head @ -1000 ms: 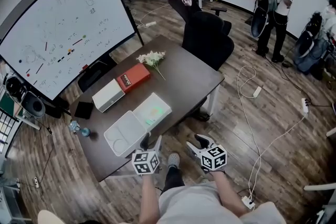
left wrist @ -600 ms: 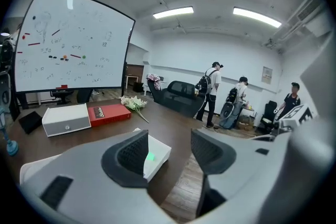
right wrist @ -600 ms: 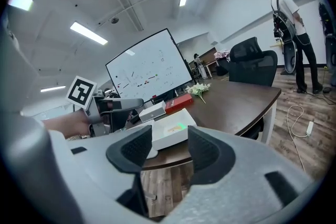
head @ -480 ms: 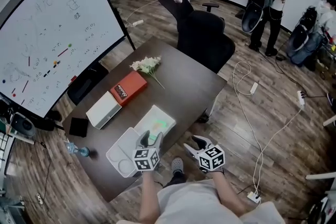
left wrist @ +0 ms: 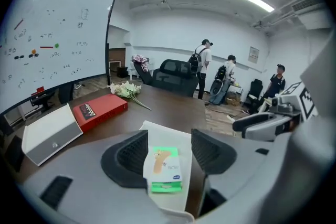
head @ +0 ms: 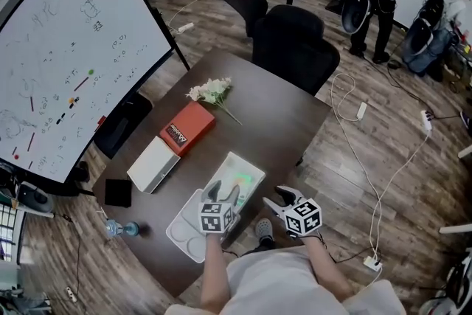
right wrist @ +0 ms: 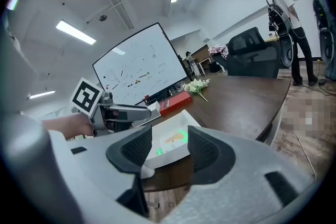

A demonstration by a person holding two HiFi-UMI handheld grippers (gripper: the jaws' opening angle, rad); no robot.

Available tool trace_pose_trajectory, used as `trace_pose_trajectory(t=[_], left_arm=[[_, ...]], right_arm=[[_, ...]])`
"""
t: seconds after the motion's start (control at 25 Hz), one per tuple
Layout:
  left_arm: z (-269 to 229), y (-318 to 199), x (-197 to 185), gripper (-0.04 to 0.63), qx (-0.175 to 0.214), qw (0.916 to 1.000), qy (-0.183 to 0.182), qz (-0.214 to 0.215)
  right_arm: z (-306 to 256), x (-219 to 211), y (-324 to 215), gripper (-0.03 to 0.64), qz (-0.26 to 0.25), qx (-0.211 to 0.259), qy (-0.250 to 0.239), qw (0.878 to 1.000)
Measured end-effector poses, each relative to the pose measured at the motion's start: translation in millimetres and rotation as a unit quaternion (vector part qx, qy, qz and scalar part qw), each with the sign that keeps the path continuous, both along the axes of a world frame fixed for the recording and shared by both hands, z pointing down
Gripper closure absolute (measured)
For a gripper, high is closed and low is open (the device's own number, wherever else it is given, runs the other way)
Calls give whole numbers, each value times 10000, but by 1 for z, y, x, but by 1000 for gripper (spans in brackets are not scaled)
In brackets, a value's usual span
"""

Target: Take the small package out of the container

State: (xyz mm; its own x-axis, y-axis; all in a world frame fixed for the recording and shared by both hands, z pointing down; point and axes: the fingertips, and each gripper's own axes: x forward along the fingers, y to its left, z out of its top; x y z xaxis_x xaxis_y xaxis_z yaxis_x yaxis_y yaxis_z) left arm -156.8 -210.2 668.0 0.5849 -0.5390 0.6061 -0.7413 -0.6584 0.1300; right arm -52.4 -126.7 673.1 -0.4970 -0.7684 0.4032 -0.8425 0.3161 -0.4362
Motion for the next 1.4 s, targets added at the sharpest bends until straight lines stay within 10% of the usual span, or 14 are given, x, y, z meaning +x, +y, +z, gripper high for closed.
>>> trace_pose_trajectory(t=[0.6,1.4], left_arm=[[53,-3,17,347,-697,9934,-404,812],[63,-57,35,330,-549,9930,-1002,285]], right_arm=[[28,-26,-3,402,-97,-406,403,9983],[10,18,-110,410,-1367,-82,376,9899]])
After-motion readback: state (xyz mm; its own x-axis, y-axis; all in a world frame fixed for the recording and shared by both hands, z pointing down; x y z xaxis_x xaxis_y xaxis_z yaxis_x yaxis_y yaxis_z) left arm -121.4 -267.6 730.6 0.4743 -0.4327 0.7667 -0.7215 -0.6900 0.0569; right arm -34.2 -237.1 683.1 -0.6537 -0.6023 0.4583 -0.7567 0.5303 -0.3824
